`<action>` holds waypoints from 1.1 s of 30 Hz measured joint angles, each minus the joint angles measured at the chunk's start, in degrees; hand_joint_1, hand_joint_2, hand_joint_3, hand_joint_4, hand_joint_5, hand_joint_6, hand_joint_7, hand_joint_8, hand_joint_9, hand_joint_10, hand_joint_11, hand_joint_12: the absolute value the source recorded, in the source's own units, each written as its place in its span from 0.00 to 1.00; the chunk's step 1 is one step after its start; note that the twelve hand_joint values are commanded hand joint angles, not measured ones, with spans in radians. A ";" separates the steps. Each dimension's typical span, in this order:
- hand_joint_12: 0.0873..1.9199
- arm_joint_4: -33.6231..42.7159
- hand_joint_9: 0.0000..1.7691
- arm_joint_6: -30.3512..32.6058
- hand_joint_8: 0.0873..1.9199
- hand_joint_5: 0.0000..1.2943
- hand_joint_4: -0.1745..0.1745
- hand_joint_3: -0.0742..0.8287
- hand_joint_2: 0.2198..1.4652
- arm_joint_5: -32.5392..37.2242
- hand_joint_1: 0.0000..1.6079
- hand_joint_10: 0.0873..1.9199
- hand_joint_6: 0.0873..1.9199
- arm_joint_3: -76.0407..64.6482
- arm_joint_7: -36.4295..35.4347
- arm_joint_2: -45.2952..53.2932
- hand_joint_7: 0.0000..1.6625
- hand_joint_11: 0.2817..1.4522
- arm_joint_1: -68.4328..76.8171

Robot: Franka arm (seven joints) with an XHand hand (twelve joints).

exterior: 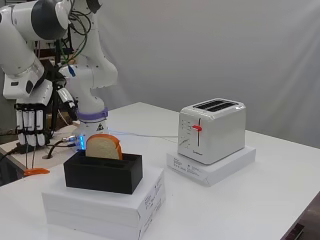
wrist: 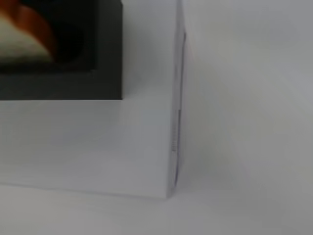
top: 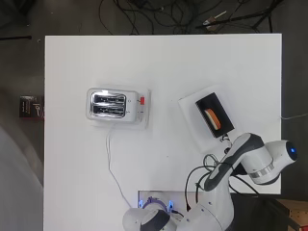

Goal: Teleoperate dual arm-hand system to toast a bread

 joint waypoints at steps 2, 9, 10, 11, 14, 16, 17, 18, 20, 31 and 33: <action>0.00 0.94 0.32 -0.67 0.00 0.30 0.52 0.07 0.57 1.95 0.19 0.00 0.00 0.50 -1.12 1.23 0.25 0.18 -0.42; 0.00 3.07 0.30 -2.37 0.00 0.28 0.54 0.07 0.56 8.99 0.20 0.00 0.00 2.93 -4.34 5.21 0.23 0.17 -1.24; 0.00 3.16 0.30 -2.47 0.00 0.28 0.54 0.07 0.56 9.67 0.20 0.00 0.00 3.30 -4.72 5.51 0.22 0.17 -1.25; 0.00 3.20 0.30 -2.51 0.00 0.28 0.54 0.07 0.56 10.21 0.20 0.00 0.00 3.63 -5.03 5.68 0.22 0.17 -1.23; 0.00 3.06 0.30 -2.37 0.00 0.28 0.54 0.07 0.55 10.93 0.21 0.00 0.00 4.36 -5.47 5.59 0.22 0.16 -1.19; 0.00 2.73 0.30 -2.04 0.00 0.28 0.54 0.07 0.55 10.83 0.21 0.00 0.00 4.70 -5.52 5.10 0.22 0.16 -1.18; 0.00 2.53 0.30 -1.81 0.00 0.29 0.54 0.07 0.54 10.58 0.20 0.00 0.00 4.91 -5.52 4.76 0.22 0.16 -1.16; 0.00 2.31 0.30 -1.54 0.00 0.29 0.55 0.07 0.54 10.24 0.20 0.00 0.00 5.14 -5.52 4.36 0.22 0.15 -1.14; 0.00 1.85 0.30 -0.95 0.00 0.30 0.55 0.07 0.54 9.25 0.20 0.00 0.00 5.78 -5.46 3.51 0.23 0.15 -1.08; 0.00 -0.55 0.29 2.00 0.00 0.36 0.57 0.08 0.54 3.05 0.20 0.00 0.00 11.71 -5.13 -0.80 0.24 0.12 -0.74; 0.00 -0.97 0.29 2.20 0.00 0.37 0.57 0.08 0.53 2.29 0.20 0.00 0.00 12.44 -5.35 -1.24 0.25 0.11 -0.67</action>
